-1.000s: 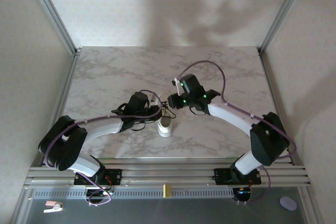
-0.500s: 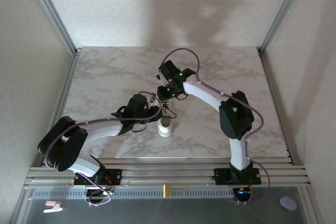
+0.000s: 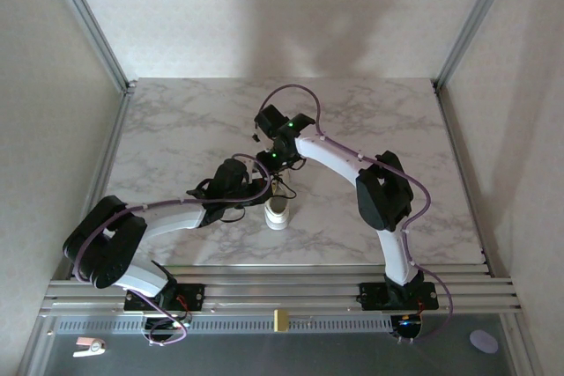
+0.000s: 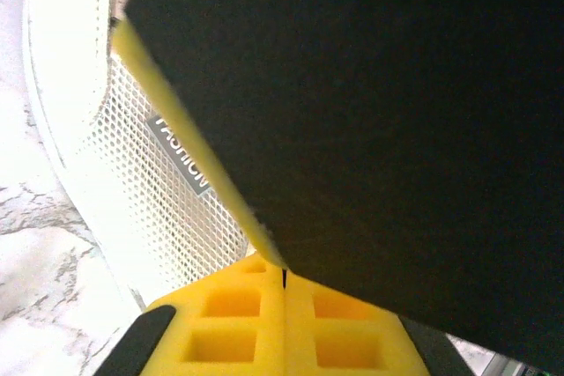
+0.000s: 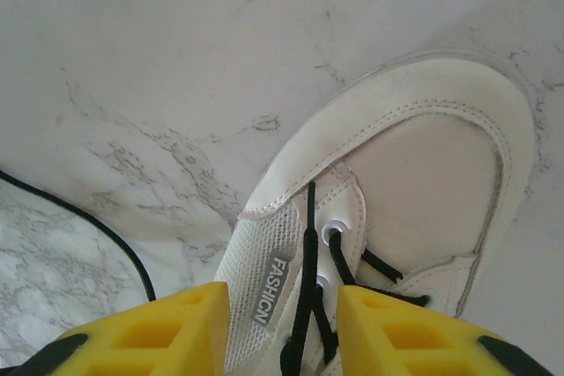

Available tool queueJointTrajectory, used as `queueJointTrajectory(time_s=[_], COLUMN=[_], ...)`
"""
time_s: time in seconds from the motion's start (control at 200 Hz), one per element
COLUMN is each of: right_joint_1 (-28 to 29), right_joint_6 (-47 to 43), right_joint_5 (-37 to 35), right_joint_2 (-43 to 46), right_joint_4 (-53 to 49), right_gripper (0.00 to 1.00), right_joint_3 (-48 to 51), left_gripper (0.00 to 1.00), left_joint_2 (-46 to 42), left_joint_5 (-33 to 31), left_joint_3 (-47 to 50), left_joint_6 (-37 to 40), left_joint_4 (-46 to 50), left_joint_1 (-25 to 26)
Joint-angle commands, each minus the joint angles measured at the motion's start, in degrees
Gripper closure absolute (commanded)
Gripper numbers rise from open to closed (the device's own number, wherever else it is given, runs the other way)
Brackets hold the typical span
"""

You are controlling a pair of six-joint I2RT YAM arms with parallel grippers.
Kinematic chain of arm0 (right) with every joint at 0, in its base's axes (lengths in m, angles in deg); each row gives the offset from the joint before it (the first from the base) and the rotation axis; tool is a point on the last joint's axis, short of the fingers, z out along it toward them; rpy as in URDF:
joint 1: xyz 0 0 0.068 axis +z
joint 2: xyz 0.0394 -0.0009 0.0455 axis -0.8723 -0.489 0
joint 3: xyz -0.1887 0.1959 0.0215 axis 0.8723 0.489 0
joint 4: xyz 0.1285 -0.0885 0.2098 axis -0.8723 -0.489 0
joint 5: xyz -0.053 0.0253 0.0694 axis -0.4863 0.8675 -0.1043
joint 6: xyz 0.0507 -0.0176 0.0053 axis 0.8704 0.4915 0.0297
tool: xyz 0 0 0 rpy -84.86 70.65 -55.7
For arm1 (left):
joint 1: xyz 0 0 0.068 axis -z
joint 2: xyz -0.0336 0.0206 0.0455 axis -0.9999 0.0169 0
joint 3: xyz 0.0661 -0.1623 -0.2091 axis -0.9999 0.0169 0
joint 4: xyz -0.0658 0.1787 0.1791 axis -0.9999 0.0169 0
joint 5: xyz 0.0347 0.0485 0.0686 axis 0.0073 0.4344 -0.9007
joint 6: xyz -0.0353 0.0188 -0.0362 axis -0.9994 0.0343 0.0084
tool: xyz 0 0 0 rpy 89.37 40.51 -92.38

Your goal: Tie the shoes

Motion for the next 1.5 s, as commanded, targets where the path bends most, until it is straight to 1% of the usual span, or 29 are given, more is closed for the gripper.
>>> queueJointTrajectory(time_s=[0.0, 0.11, 0.2, 0.275, 0.405, 0.541, 0.816, 1.056, 1.166, 1.181, 1.241, 1.431, 1.496], right_joint_1=[0.9, 0.9, 0.8, 0.9, 0.9, 0.6, -1.5, -2.1, -2.1, -3.4, -3.7, -4.7, -5.1], right_joint_6=[-1.9, -2.1, -1.8, -1.7, -1.6, -0.4, 3.6, 5.7, 6.4, 6.6, 6.9, 8.5, 9.1], right_joint_5=[1.3, 2.1, 2.1, 2.3, 1.7, 2.6, 1.5, -0.9, -5.6, -6.4, -9.8, -19.3, -21.3], right_joint_2=[-1.2, -1.7, -1.5, -1.2, 0.0, 3.4, 11.3, 14.8, 17.0, 17.3, 18.8, 25.4, 27.9], right_joint_4=[-3.9, -4.7, -4.6, -4.5, -4.1, -0.5, 9.5, 12.3, 12.7, 12.8, 12.8, 14.1, 14.3], right_gripper=[0.64, 0.68, 0.73, 0.79, 0.92, 1.00, 1.00, 1.00, 1.00, 1.00, 1.00, 1.00, 1.00], right_joint_3=[-0.5, -0.4, 0.0, 0.3, 1.0, 3.1, 10.8, 14.8, 16.6, 16.9, 18.2, 24.4, 26.4], left_gripper=[1.00, 1.00, 1.00, 1.00, 1.00, 1.00, 1.00, 1.00, 1.00, 1.00, 1.00, 1.00, 1.00], left_joint_2=[-0.9, -0.8, -0.9, -1.0, -1.1, -1.1, -1.3, -1.4, -1.5, -1.5, -1.6, -2.0, -1.9], left_joint_5=[-0.6, -0.7, -1.0, -1.2, -1.6, -1.8, -1.8, -2.2, -2.6, -2.7, -3.2, -4.0, -3.8], left_joint_3=[0.0, -0.1, -0.2, -0.2, -0.2, -0.1, -0.1, -0.1, -0.4, -0.4, -0.8, -2.1, -2.5], left_joint_6=[0.7, 0.8, 0.8, 0.8, 0.8, 0.8, 0.9, 0.9, 0.8, 0.8, 0.9, 1.2, 1.4], left_joint_4=[-0.3, -0.2, 0.0, 0.2, 0.6, 0.8, 0.8, 1.1, 1.6, 1.7, 2.3, 3.5, 3.7], left_joint_1=[0.5, 0.5, 0.5, 0.6, 0.5, 0.6, 0.6, 0.5, 0.4, 0.4, 0.4, 0.2, 0.1])
